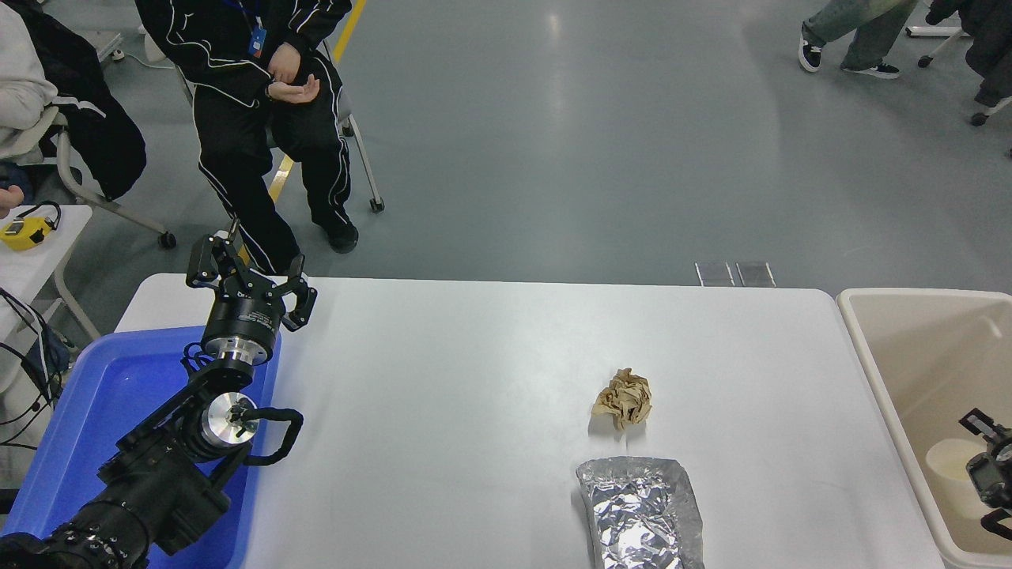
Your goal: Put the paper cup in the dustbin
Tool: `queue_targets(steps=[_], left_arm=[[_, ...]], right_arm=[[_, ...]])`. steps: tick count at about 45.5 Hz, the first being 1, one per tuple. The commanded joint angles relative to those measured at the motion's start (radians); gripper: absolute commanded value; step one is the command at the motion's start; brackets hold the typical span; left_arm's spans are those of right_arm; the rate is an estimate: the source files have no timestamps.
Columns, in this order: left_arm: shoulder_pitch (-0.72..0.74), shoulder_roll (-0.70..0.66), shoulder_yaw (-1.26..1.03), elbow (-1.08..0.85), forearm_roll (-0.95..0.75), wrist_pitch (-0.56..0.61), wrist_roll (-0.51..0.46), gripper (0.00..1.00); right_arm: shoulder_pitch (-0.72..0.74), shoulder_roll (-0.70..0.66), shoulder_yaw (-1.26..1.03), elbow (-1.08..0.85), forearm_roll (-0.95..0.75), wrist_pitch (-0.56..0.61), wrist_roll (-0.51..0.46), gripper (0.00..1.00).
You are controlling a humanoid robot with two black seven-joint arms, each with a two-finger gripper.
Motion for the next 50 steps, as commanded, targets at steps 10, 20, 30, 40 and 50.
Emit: queue_targets(steps=[10,20,30,40,50], left_arm=[[0.0,0.0,0.0,0.0,0.0,0.0,0.0,1.0],[0.0,0.001,0.0,0.0,0.0,0.0,0.0,1.0],[0.0,0.0,0.0,0.0,0.0,0.0,0.0,1.0],[0.0,0.0,0.0,0.0,0.0,0.0,0.0,1.0],[0.0,0.001,0.0,0.0,0.0,0.0,0.0,1.0]], right_arm=[[0.152,-0.021,0.002,0.008,0.002,-0.096,0.003,0.98],[0.439,-0.15,0.217,0.113,0.003,-0.079,0.002,0.98],[0.624,-0.236,0.464,0.261,0.117,-0.044,0.003,0.98],[0.646,-0.241,0.674,0.315,0.123,-0.036,0.003,0.99],[0.531,-0.343,1.079,0.622,0.16,0.101,0.005,0.99]])
